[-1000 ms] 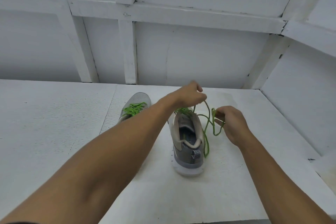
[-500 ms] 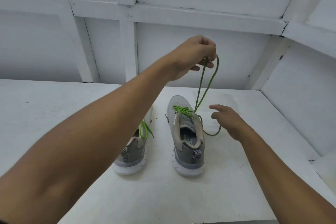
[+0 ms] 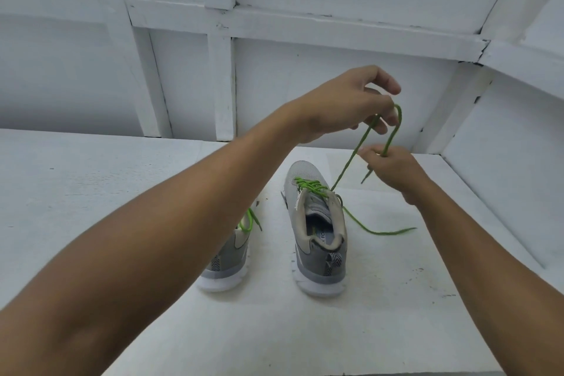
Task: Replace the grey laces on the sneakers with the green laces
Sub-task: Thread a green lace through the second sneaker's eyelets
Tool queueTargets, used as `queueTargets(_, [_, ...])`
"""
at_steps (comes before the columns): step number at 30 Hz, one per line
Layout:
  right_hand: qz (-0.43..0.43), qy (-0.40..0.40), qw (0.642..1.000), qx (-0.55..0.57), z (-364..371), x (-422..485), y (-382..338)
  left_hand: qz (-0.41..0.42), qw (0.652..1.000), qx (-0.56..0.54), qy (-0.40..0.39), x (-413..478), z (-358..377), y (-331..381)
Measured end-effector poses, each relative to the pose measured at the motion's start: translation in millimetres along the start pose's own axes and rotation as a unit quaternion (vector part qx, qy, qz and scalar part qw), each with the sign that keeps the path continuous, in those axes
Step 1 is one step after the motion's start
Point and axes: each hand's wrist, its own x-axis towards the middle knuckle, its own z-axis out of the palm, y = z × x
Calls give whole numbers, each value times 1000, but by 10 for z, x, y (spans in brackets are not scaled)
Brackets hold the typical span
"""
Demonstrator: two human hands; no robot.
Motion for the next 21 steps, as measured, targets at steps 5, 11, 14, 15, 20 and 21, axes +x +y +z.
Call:
queueTargets(5, [18, -15, 998, -58, -102, -39, -114, 7, 1000, 7, -4, -41, -10, 20])
queueTargets(11, [79, -48, 992, -81, -219, 34, -130, 1, 1000, -3, -22, -156, 20, 5])
queueTargets(14, [37, -89, 995, -13, -325, 55, -70, -23, 999, -8, -47, -235, 74, -14])
queueTargets(15, [15, -101, 995, -20, -354, 75, -37, -30, 997, 23, -63, -264, 71, -14])
queueTargets(20, [-68, -63, 992, -88, -417, 115, -13, -99, 978, 163, 79, -435, -92, -238])
queueTargets(21, [-80, -52, 994, -54, -407, 78, -58, -105, 976, 114, 155, -475, -79, -361])
